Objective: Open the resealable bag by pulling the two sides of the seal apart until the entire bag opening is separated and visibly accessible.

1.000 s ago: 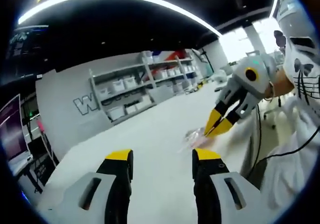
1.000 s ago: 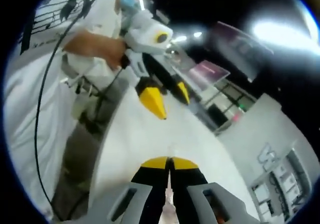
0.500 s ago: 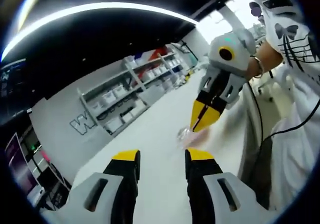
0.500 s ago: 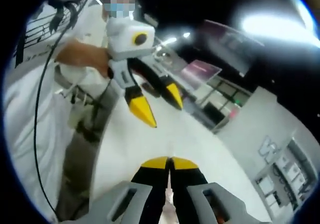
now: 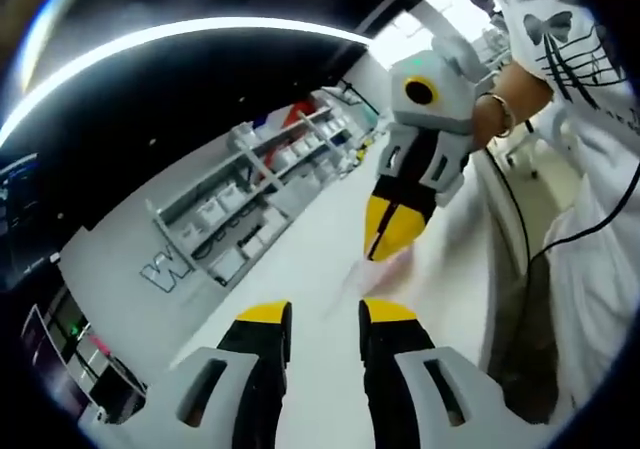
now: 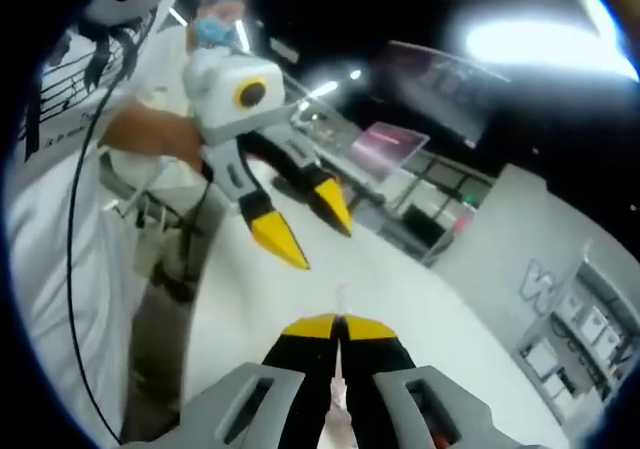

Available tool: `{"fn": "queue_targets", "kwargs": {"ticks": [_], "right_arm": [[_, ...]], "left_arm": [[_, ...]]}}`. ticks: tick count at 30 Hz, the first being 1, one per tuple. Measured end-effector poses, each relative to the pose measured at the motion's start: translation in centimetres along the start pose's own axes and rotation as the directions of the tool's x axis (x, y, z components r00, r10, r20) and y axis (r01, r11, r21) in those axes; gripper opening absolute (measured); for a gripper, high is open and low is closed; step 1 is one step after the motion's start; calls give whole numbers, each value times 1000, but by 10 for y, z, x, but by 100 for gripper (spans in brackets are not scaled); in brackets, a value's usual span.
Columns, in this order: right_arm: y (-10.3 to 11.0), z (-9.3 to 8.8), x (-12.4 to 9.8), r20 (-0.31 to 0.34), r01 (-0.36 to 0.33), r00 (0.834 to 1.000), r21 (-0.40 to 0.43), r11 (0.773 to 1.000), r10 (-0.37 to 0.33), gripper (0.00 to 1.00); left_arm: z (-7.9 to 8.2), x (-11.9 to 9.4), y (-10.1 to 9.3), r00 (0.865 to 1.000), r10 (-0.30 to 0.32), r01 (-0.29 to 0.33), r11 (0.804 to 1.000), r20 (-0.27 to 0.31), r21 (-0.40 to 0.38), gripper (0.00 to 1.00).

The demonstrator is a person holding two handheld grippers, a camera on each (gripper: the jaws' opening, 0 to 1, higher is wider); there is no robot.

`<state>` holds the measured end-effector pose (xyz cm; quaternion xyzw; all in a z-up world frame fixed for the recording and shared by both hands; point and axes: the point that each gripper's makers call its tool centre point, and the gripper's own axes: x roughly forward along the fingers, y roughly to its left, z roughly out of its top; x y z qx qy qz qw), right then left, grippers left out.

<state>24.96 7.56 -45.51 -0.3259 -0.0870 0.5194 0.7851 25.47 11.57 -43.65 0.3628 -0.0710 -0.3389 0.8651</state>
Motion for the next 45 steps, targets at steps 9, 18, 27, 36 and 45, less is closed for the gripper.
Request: {"fn": "queue_targets", "kwargs": {"ticks": [9, 18, 27, 36, 45], "right_arm": [[-10, -1, 1, 28, 22, 999, 75, 997, -24, 0], [-15, -4, 1, 43, 28, 999, 114, 993, -33, 0], [-6, 6, 0, 61, 35, 997, 148, 988, -45, 0], [-7, 6, -2, 70, 40, 996, 159, 986, -51, 0], [-7, 5, -3, 70, 40, 996, 161, 986, -52, 0]], "left_arm": [[2, 7, -4, 1000, -1, 1, 995, 7, 104, 22], [-1, 14, -15, 999, -34, 35, 982, -8, 187, 18], [2, 19, -17, 1000, -27, 29, 959, -11, 283, 15], [-1, 25, -18, 999, -20, 30, 928, -32, 372, 13], [5, 31, -22, 999, -19, 31, 894, -33, 446, 10]]}}
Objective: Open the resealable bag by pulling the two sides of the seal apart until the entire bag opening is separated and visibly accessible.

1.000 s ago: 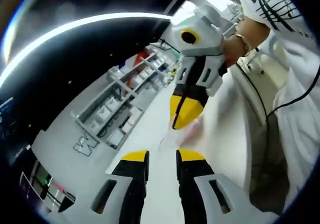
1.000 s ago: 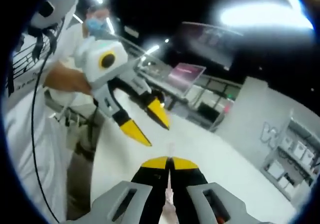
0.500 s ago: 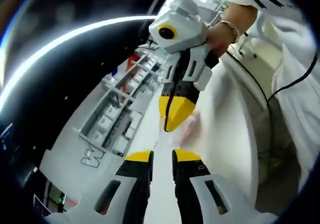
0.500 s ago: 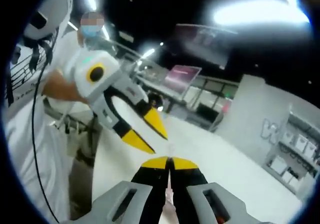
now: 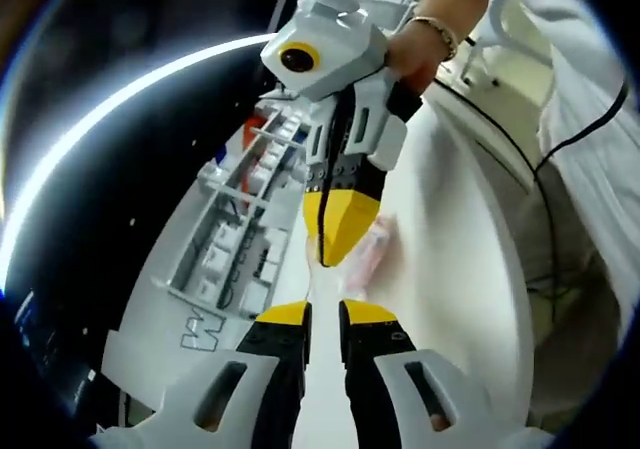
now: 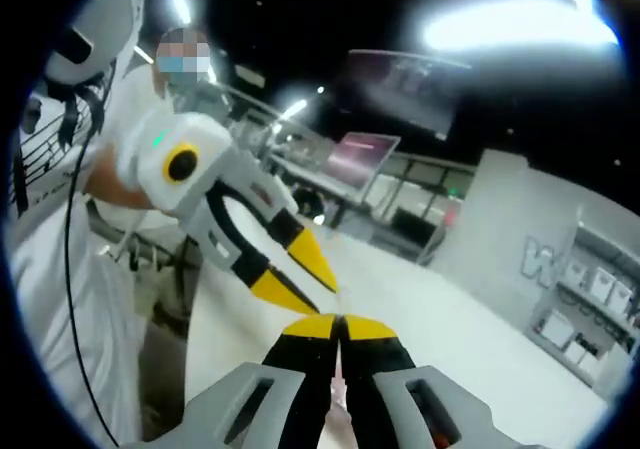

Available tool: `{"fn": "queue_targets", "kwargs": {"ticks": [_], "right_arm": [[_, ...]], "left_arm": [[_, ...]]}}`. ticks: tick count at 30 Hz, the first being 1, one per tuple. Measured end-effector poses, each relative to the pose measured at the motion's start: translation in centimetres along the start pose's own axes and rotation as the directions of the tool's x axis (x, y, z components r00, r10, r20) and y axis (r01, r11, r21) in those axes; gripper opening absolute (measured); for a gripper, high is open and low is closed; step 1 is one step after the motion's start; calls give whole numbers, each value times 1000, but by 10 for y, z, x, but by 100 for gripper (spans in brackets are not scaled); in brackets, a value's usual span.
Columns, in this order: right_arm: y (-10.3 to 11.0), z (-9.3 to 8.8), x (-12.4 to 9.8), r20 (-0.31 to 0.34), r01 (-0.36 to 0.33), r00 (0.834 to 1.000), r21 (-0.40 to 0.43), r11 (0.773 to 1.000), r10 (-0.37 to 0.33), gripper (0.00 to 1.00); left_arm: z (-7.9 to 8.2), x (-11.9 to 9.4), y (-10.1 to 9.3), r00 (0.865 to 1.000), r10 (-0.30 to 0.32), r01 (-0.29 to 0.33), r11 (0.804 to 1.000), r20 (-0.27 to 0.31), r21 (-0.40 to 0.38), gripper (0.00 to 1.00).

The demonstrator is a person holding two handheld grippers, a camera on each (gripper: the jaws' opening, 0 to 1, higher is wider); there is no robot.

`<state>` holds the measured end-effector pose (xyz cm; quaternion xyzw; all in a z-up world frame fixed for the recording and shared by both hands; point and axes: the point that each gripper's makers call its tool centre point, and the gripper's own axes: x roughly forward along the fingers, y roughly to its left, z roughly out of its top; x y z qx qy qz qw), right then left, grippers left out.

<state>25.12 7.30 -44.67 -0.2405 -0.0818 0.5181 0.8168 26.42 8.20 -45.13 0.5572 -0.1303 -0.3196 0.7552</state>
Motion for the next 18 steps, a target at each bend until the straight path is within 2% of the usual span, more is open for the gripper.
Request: {"fn": "queue_targets", "kwargs": {"ticks": [10, 18], "right_arm": [[1, 2, -3, 9, -5, 1000, 9, 1000, 5, 0], [1, 1, -5, 8, -5, 1000, 16, 1000, 5, 0]], "left_arm": [[-12, 4, 2, 999, 35, -35, 999, -4, 24, 9], [-16, 7, -2, 999, 39, -37, 994, -15, 104, 2]]}}
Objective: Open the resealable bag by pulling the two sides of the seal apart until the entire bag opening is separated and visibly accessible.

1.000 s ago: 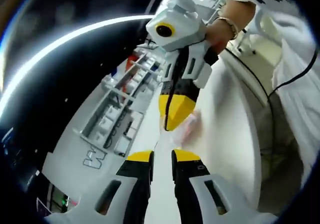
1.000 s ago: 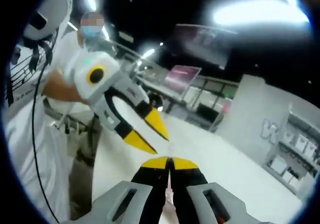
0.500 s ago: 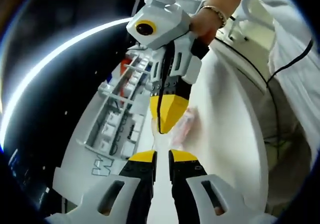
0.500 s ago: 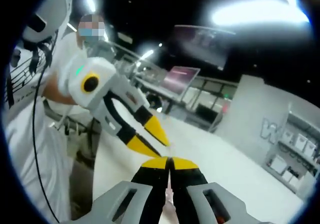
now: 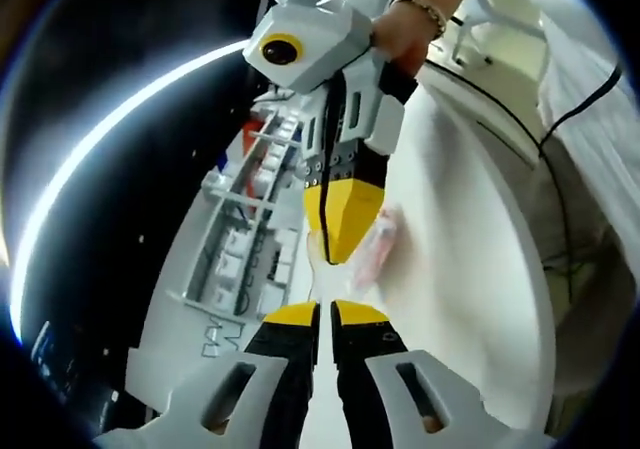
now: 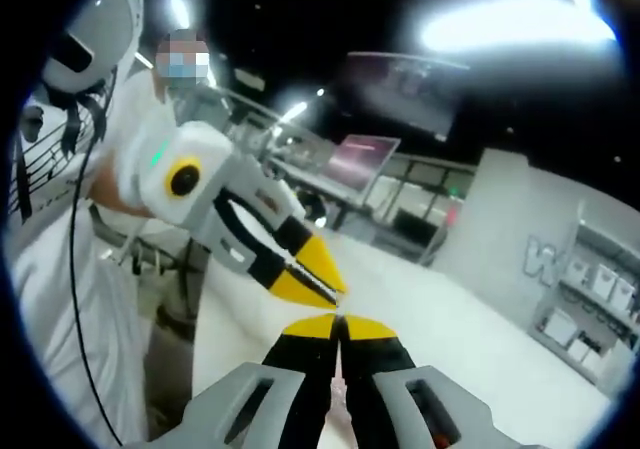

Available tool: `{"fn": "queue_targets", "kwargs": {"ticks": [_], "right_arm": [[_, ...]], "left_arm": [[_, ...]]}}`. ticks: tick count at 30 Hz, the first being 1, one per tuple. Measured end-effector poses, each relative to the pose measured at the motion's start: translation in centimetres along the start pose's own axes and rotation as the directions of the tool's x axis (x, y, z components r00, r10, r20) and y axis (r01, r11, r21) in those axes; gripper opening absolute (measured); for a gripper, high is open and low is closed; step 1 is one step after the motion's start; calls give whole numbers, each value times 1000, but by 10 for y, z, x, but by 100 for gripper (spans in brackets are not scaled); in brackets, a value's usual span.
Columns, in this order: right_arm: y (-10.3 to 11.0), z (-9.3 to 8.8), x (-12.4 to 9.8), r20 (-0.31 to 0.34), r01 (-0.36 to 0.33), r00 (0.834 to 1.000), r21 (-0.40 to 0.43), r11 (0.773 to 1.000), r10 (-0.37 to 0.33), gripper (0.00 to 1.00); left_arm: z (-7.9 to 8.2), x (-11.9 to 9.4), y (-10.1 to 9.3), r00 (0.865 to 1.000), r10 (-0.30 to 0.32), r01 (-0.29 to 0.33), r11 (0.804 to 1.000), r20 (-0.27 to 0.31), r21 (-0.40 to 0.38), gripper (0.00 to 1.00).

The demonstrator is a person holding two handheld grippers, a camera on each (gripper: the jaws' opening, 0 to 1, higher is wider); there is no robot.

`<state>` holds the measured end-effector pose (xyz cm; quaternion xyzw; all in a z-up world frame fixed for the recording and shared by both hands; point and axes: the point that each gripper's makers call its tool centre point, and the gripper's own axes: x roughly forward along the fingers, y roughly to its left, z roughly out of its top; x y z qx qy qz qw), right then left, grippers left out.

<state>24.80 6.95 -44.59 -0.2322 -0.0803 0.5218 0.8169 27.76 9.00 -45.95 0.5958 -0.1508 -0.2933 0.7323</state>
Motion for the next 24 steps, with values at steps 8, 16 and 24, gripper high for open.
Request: {"fn": "queue_targets", "kwargs": {"ticks": [8, 16, 24], "right_arm": [[1, -1, -1, -6, -3, 1000, 19, 1000, 3, 0], [-2, 16, -16, 37, 1, 999, 117, 993, -5, 2], [-7, 31, -4, -30, -78, 996, 181, 980, 85, 4]], "left_arm": [[1, -3, 9, 1000, 8, -8, 1000, -4, 26, 1], [-1, -3, 9, 1000, 0, 1, 999, -19, 48, 1], [8, -1, 9, 1000, -12, 12, 991, -2, 131, 1]]}}
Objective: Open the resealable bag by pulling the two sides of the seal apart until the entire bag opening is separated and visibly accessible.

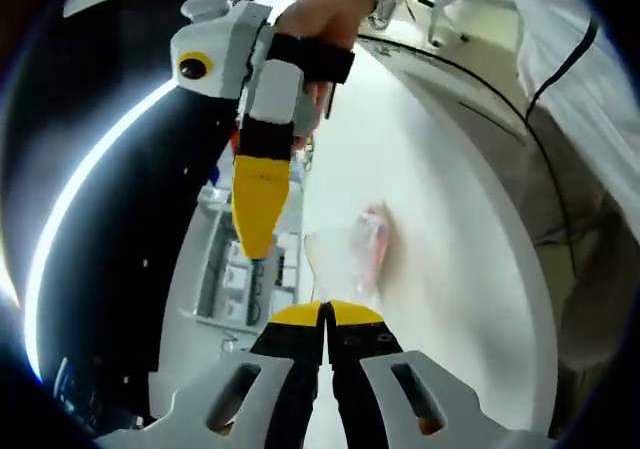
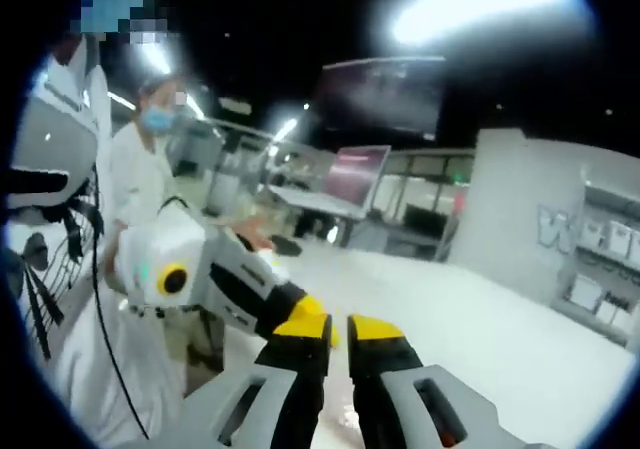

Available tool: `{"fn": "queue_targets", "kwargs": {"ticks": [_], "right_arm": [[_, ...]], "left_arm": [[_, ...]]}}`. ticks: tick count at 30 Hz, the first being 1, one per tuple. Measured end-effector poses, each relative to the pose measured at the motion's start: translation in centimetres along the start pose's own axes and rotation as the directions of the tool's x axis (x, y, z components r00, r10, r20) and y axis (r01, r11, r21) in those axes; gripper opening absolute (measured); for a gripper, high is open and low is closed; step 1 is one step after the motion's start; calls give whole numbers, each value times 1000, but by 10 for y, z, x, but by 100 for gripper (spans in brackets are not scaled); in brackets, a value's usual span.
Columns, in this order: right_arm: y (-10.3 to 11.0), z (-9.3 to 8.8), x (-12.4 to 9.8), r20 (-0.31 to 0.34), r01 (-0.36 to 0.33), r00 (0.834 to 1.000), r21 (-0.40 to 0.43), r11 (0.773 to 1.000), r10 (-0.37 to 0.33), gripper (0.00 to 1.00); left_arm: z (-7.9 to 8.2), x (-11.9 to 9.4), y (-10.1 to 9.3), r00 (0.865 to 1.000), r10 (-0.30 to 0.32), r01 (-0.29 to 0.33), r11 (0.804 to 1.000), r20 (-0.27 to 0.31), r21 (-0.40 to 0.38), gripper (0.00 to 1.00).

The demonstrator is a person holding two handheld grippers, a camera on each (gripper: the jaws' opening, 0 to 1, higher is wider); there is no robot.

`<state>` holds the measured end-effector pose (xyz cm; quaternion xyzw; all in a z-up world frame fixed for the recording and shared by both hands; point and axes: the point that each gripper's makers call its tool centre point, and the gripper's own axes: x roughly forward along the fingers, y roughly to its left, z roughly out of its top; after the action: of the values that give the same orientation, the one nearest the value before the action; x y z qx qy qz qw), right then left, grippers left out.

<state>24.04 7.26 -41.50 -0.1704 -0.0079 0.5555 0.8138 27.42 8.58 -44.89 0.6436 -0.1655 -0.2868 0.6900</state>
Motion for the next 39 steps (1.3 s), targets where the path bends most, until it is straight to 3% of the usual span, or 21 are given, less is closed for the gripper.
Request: {"fn": "queue_targets", "kwargs": {"ticks": [4, 7, 17, 33, 39], "right_arm": [[-2, -16, 11, -93, -22, 995, 29, 999, 25, 4], [1, -14, 14, -83, -55, 995, 91, 994, 62, 4], [2, -29, 15, -178, -60, 981, 93, 994, 76, 4], [3, -31, 11, -185, -62, 979, 154, 986, 91, 3], [1, -33, 8, -179, -54, 979, 233, 971, 98, 0]], "left_arm": [[-1, -1, 7, 1000, 6, -6, 1000, 3, 20, 1], [-2, -2, 9, 1000, 10, -10, 999, -1, 38, 1], [0, -1, 14, 1000, 18, -17, 997, -1, 80, 1], [3, -2, 21, 1000, 18, -17, 986, -4, 165, 1], [5, -1, 20, 1000, 12, -13, 980, 4, 197, 1]]}}
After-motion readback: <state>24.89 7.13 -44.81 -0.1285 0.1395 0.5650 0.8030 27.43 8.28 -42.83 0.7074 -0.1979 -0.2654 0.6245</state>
